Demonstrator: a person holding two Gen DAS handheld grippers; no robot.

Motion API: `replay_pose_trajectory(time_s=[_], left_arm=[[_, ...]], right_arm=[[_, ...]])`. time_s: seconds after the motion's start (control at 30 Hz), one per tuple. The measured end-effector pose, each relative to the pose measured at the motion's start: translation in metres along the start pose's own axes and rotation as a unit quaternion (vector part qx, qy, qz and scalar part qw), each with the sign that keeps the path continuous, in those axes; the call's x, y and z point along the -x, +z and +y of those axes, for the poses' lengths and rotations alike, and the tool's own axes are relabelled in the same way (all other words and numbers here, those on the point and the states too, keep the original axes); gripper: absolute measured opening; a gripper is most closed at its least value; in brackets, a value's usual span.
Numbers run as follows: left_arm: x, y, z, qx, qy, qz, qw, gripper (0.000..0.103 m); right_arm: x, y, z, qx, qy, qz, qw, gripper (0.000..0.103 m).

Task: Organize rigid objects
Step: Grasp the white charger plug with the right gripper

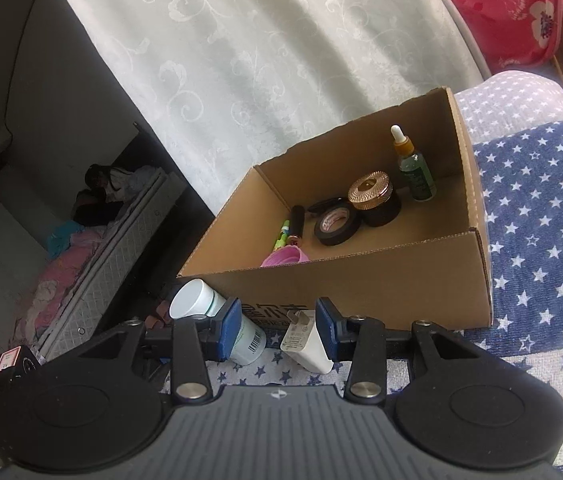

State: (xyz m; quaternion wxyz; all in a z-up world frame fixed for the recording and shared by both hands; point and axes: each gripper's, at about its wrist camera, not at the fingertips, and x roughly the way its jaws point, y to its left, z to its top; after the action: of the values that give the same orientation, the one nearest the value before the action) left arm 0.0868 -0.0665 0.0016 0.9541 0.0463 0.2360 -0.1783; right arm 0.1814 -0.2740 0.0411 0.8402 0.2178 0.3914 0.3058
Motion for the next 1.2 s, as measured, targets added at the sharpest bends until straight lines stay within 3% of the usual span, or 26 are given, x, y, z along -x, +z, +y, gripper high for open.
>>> replay_pose_trajectory(time_s=[0.2, 0.6, 0.8, 1.2], left_arm=[[-0.014, -0.017, 0.004, 0.014, 0.034, 0.011, 0.9992, 0.064], [-0.028, -0.023, 0.018, 0.050, 0.037, 0.017, 0.9979, 0.051], [-0.037, -0.025, 0.027, 0.071, 0.031, 0.029, 0.9966, 0.036], [-0.033, -0.030, 0.027, 0.080, 0.026, 0.029, 0.9960, 0.032]], right_arm=[[-0.028, -0.002, 0.005, -0.003, -0.024, 0.041, 0.999, 0.051], [-0.080, -0.004, 0.011, 0.002, -0.066, 0.102, 0.993, 0.051], [-0.097, -0.002, 0.007, -0.007, -0.090, 0.115, 0.989, 0.051], [-0.104, -0.007, 0.009, 0.006, -0.099, 0.105, 0.990, 0.044]])
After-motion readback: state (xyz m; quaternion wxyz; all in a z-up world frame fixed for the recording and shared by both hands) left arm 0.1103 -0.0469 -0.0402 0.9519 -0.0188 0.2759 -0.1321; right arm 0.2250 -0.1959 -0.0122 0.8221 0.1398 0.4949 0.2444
